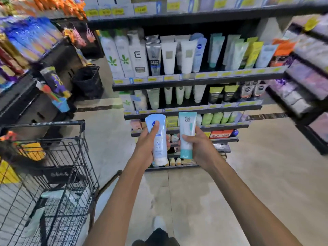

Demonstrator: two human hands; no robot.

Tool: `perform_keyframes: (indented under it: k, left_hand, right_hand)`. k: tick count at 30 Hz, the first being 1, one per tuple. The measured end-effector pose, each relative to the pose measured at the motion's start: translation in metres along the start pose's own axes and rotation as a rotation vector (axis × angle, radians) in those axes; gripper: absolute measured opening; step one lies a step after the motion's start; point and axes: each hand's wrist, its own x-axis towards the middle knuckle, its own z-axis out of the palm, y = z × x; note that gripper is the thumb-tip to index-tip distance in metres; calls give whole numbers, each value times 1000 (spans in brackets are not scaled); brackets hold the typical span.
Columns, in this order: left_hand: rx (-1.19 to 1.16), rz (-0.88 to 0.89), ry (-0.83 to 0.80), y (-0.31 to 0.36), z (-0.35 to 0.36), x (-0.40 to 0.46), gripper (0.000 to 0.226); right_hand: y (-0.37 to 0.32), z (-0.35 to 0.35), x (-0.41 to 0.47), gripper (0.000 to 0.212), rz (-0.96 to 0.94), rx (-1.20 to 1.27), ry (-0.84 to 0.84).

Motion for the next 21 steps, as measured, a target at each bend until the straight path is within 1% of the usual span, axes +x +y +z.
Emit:
perform_keyframes:
  k: [4, 6, 10, 15, 17, 18, 21]
  left_hand:
    - [10, -28, -59, 1, 20, 18, 37]
    - [15, -29, -90, 3, 28, 30, 37]
    - [18, -33, -122, 10, 44, 54, 32]
    - [-6, -64, -196, 26, 60, 90, 22]
    - [5, -56, -245, 30, 63, 105, 21]
    - [11, -47, -276, 31, 63, 113, 26]
    - [15, -38, -354, 36, 70, 133, 54]
  right_hand:
    - [-11, -18, 7, 48, -14, -14, 57]
    - [-17, -24, 13, 47, -27, -24, 73]
    - [-34, -32, 28, 46, -58, -37, 104]
    - [-61, -37, 56, 46, -93, -54, 134]
    - [-70, -39, 67, 46, -106, -73, 125]
    - [-74, -40, 72, 46, -105, -77, 120]
    - [-84, -45, 86, 47, -108, -58, 117]
